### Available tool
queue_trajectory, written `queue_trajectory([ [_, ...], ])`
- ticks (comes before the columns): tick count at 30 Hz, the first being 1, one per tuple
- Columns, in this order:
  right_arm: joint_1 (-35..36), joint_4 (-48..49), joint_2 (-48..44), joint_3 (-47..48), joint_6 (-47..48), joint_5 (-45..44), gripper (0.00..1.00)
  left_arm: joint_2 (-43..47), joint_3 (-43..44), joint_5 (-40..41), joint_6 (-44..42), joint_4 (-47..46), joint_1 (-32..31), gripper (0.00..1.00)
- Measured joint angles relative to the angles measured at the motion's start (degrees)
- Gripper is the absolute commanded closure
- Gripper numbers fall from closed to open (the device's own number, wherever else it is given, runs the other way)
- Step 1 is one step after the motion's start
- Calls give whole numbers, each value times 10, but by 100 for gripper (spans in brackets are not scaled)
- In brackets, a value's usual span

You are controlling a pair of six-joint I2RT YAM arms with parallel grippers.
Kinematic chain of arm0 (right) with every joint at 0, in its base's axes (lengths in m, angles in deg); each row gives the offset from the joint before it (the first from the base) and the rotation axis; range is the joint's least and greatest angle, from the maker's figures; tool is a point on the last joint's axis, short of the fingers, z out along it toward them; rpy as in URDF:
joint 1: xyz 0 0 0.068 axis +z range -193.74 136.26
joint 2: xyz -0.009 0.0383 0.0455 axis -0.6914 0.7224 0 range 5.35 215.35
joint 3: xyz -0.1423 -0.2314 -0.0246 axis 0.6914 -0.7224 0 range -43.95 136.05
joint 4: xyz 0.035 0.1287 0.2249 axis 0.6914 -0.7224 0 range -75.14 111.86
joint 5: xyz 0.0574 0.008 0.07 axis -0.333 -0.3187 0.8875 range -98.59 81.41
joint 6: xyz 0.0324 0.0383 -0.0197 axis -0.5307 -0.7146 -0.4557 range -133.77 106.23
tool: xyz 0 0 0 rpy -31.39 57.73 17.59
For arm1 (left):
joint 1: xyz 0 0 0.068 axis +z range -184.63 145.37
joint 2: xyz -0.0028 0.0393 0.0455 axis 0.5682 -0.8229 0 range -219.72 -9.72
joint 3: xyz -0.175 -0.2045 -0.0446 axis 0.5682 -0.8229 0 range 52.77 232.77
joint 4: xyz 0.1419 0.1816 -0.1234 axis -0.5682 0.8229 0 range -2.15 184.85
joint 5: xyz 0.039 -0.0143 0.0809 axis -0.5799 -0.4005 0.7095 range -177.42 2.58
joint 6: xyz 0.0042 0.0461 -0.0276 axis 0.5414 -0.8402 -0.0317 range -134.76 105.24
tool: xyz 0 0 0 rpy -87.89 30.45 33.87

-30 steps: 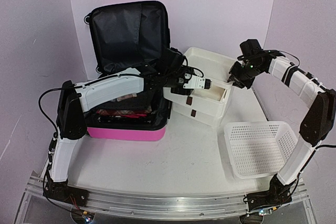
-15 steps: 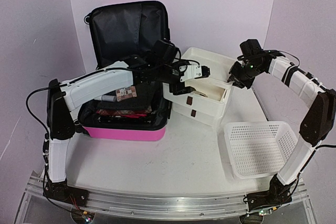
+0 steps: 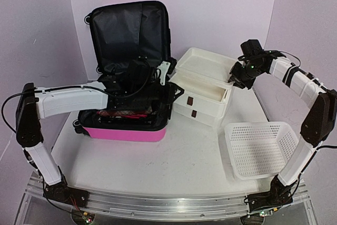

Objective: Open, take out, and arrange the luggage

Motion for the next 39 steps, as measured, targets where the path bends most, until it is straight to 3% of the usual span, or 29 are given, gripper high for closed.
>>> queue_trajectory([
  [5,0,4,-1,-3,-2,-2,100,-32,-45,35,160,-80,6,79],
  [10,0,10,-4,-9,-2,-2,100,-79,-39,42,252,-152,20,82],
  [17,0,18,-6,-13,-15,-4,100,-150,14,22,301,-184,24,82],
  [28,0,23,-7,-17,-16,-1,100,-291,183,-10,312,-212,35,80],
  [31,0,23,-8,-17,-16,0,100,-325,224,-20,309,-214,38,72],
  [34,0,24,-8,-17,-20,0,100,-340,243,-36,280,-214,40,55],
  [37,0,24,-8,-17,-24,0,100,-339,242,-63,229,-214,44,38],
  [39,0,23,-9,-17,-24,0,100,-320,208,-86,181,-220,45,32],
])
